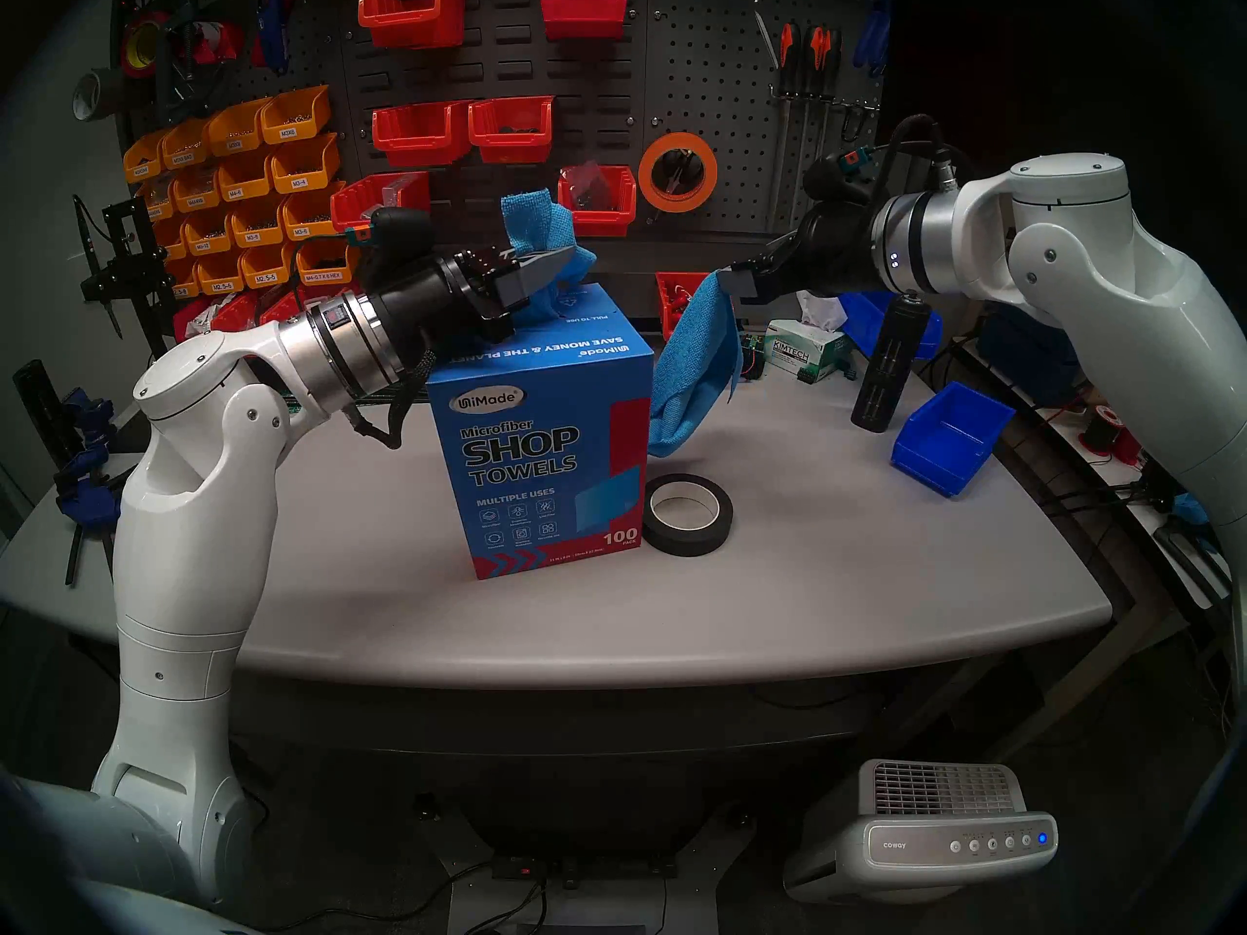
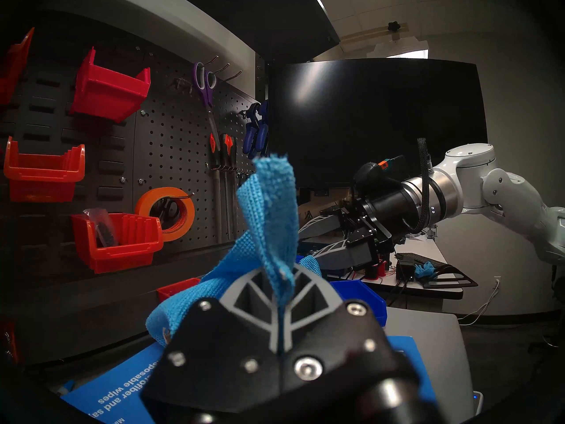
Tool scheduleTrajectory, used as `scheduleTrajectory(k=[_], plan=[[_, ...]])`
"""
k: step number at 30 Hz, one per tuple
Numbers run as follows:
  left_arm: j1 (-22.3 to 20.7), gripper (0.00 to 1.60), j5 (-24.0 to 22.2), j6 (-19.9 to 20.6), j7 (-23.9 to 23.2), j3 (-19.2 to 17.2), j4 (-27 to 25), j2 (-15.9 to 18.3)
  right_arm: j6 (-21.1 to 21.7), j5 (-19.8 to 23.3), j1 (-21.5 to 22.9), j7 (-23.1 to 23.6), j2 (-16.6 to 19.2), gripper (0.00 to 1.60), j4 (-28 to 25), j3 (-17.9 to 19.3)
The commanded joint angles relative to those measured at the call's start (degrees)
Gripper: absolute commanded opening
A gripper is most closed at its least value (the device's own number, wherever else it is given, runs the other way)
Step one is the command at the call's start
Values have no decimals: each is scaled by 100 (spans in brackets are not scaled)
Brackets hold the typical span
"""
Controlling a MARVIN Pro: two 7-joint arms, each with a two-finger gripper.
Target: Take out a shop towel
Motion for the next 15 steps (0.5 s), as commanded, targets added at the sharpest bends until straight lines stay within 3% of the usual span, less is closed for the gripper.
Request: scheduleTrajectory(k=[1,5,8,15], plan=[[-20,0,-9,13,33,21,-120,-47,654,-236,582,215,-40,160,190,109],[3,0,3,18,42,41,-113,-50,1117,-387,810,507,-182,160,370,-10],[28,0,11,13,49,64,-115,-54,1149,-724,942,712,-252,160,427,-285],[55,0,25,1,81,89,-112,-39,1149,-985,1173,863,-674,160,700,-347]])
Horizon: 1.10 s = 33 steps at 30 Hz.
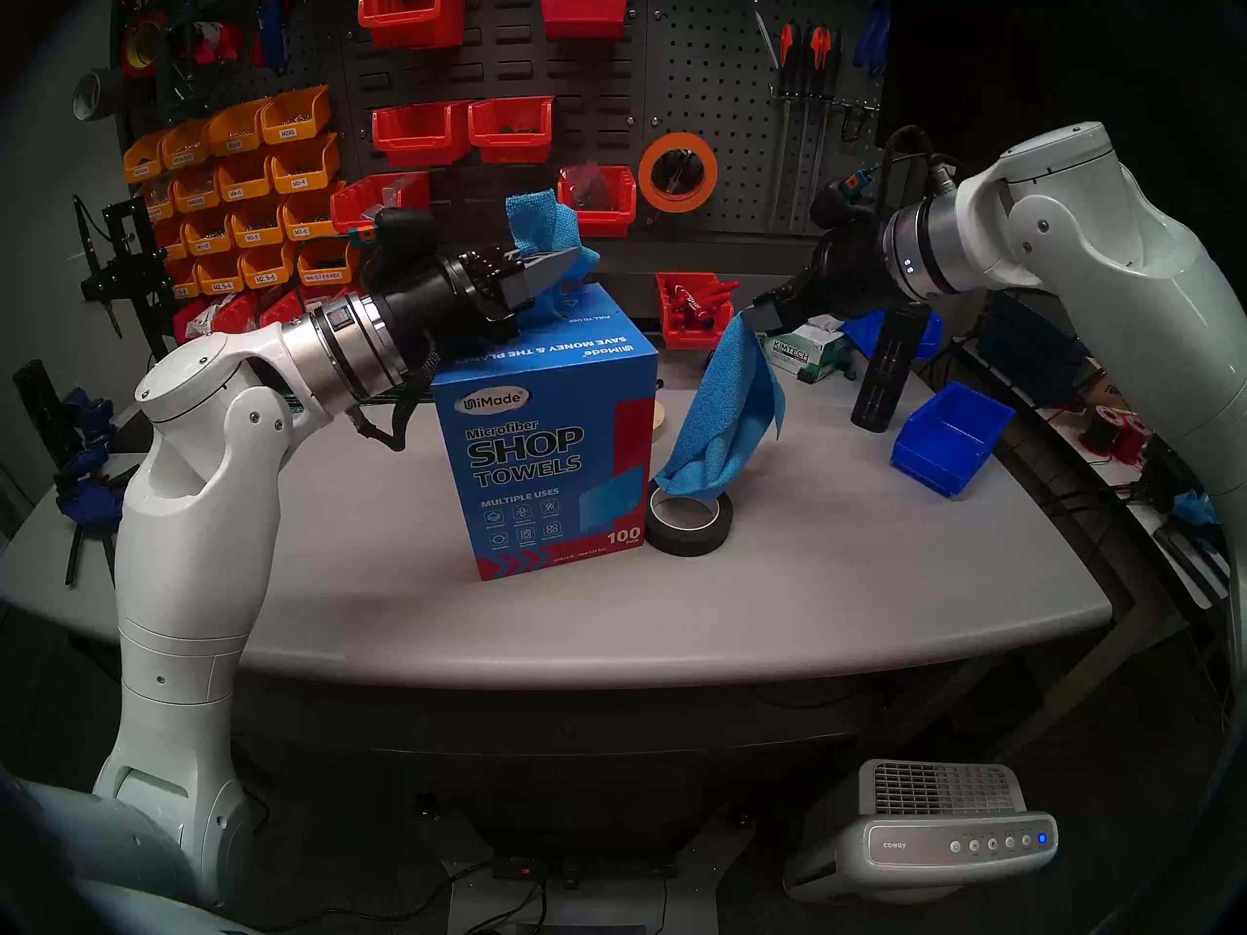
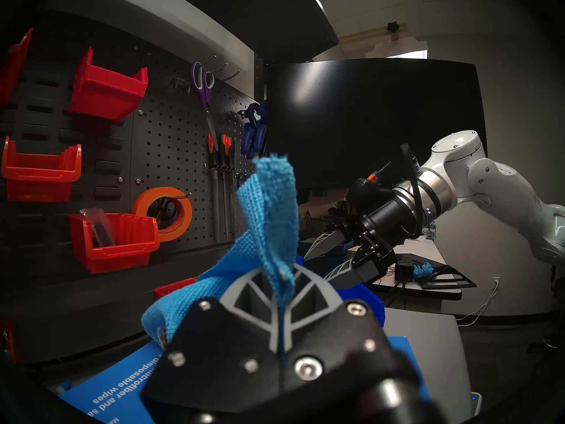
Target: Take out a shop towel
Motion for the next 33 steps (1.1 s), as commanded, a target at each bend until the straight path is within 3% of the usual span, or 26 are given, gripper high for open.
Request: scheduleTrajectory(k=[1,7,8,9,10,21,33], plan=[[24,0,19,-41,15,21,-40,-15,-19,-295,584,144,-406,160,177,50],[-73,0,-13,-75,10,-43,14,4,-19,-478,721,303,-545,160,312,-71],[-87,24,-12,-90,4,-51,28,12,-19,-507,744,341,-555,160,331,-93],[-98,65,7,-118,15,-59,37,17,-19,-527,752,349,-559,160,336,-104],[-110,160,7,-121,10,-64,49,23,-19,-556,772,373,-568,160,351,-122],[-196,160,-11,-130,-140,-152,213,176,-19,-698,888,467,-700,160,488,-196],[-627,160,-203,470,-692,-619,374,889,-19,-726,915,468,-764,160,508,-198]])
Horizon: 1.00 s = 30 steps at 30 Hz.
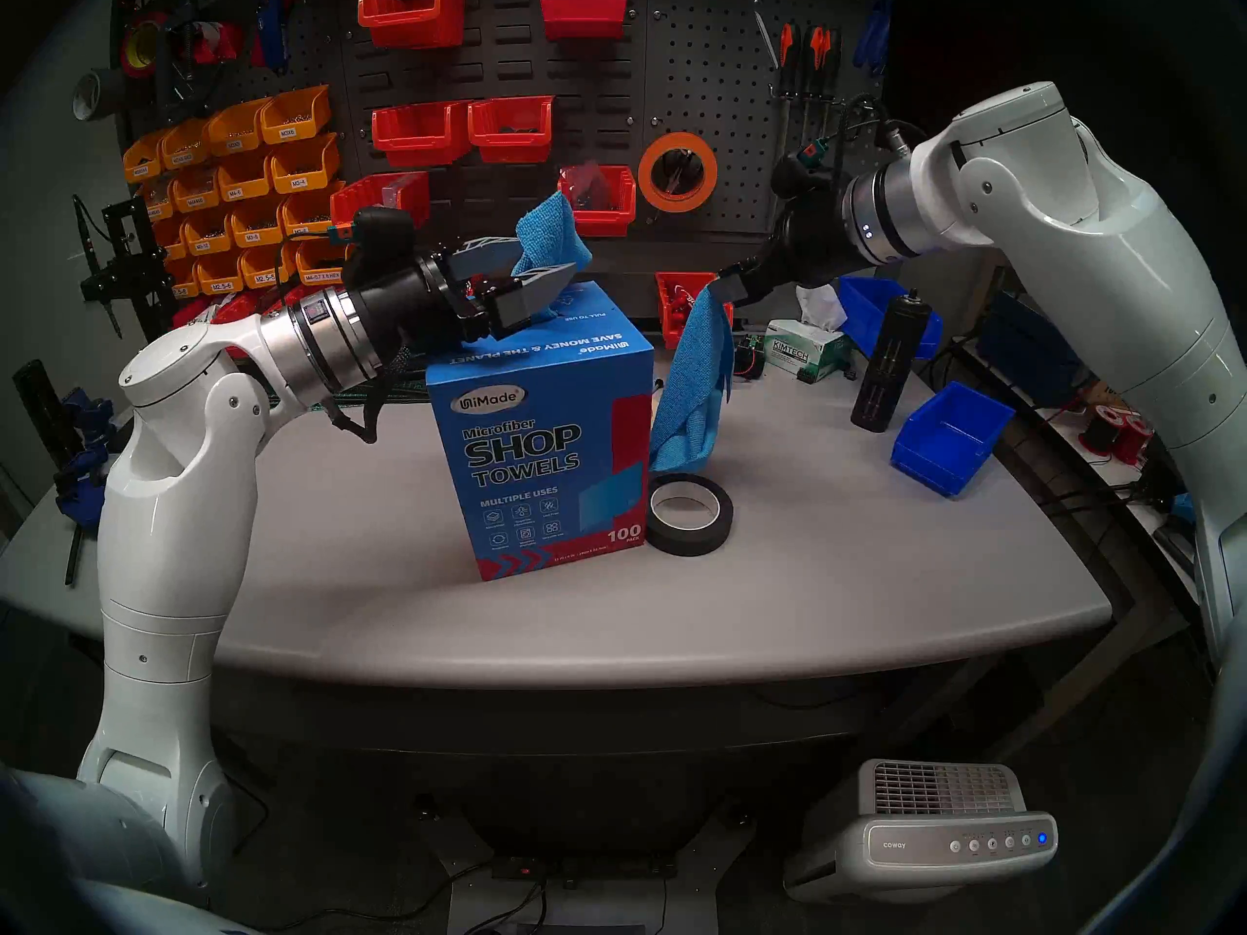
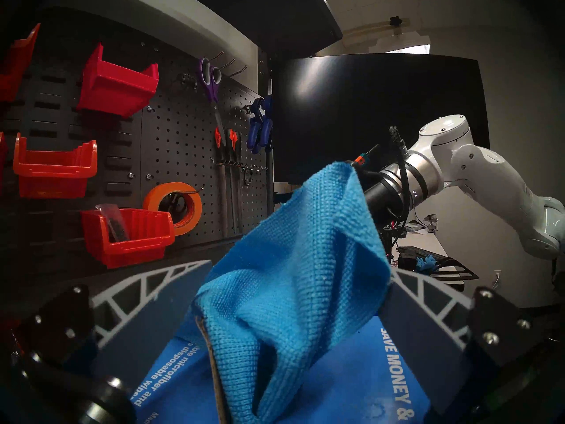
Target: Take out a shop towel
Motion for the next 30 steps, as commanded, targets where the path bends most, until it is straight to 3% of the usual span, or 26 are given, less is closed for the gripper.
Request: scheduleTrajectory(k=[1,9,10,16,30], plan=[[-478,160,-84,283,-302,-327,74,506,-18,-17,259,-53,-18,160,-19,158],[-1012,160,-267,660,-517,-570,239,685,-18,-24,266,-74,-8,160,-14,178],[-854,160,-336,659,-465,-667,116,674,-18,-25,265,-78,-4,160,-13,180],[-1214,160,-428,897,-492,-683,126,851,-18,-16,253,-76,20,160,-21,191],[-1914,160,-625,1425,-705,-297,235,1165,-18,260,491,197,22,160,-38,308]])
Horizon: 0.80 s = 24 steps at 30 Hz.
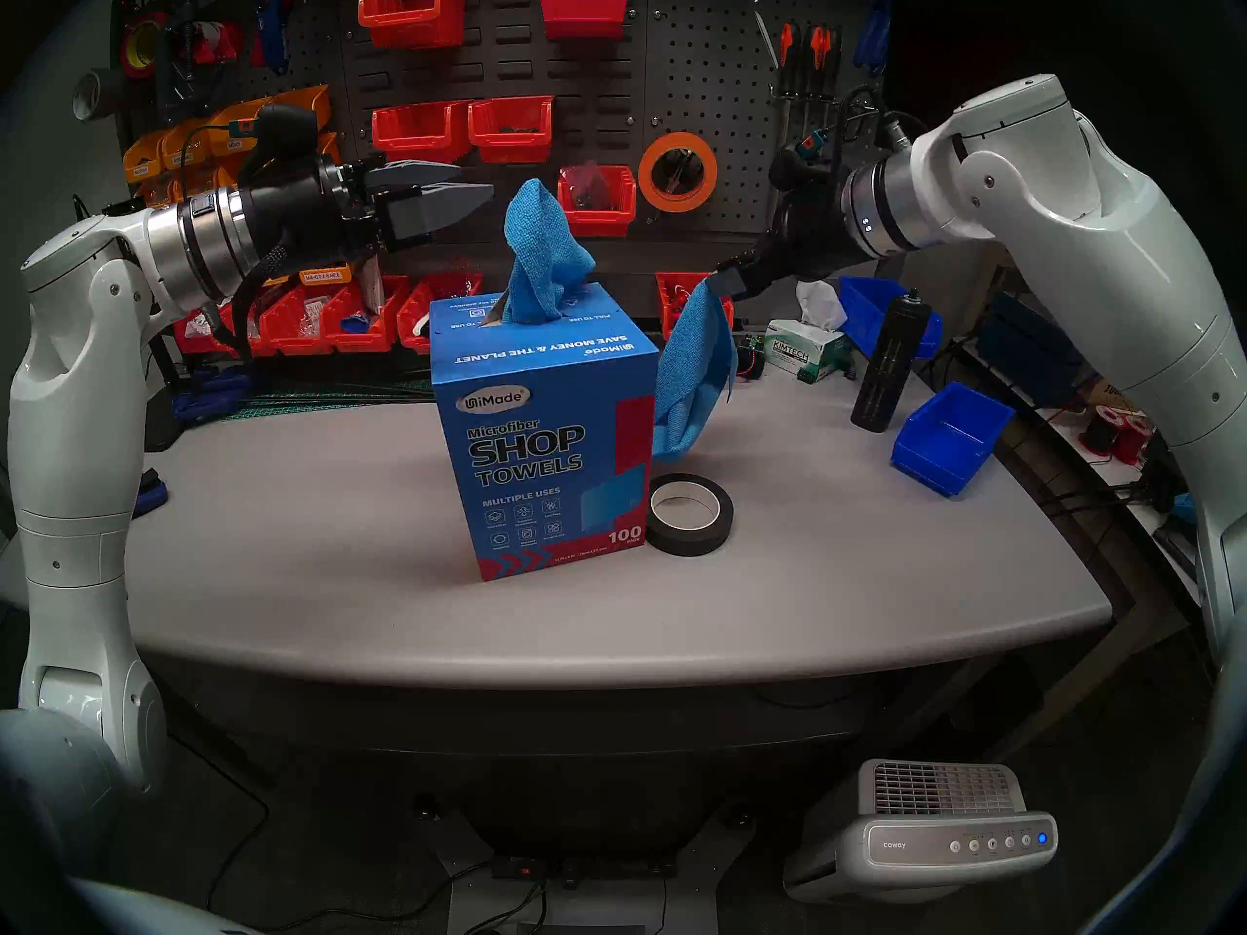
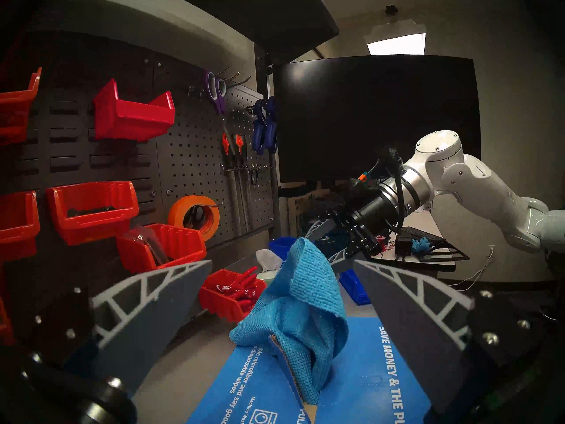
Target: Take out a shop towel
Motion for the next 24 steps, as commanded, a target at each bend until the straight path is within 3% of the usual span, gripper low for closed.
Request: scheduleTrajectory(k=[1,16,24], plan=[[-639,160,-147,184,-96,188,36,156,-16,191,483,200,-27,160,83,276],[-1373,160,-235,606,-392,868,409,336,-16,42,1173,715,-271,160,558,-176],[-1632,160,-320,628,-375,1249,455,404,-16,-72,1377,938,-328,160,626,-405]])
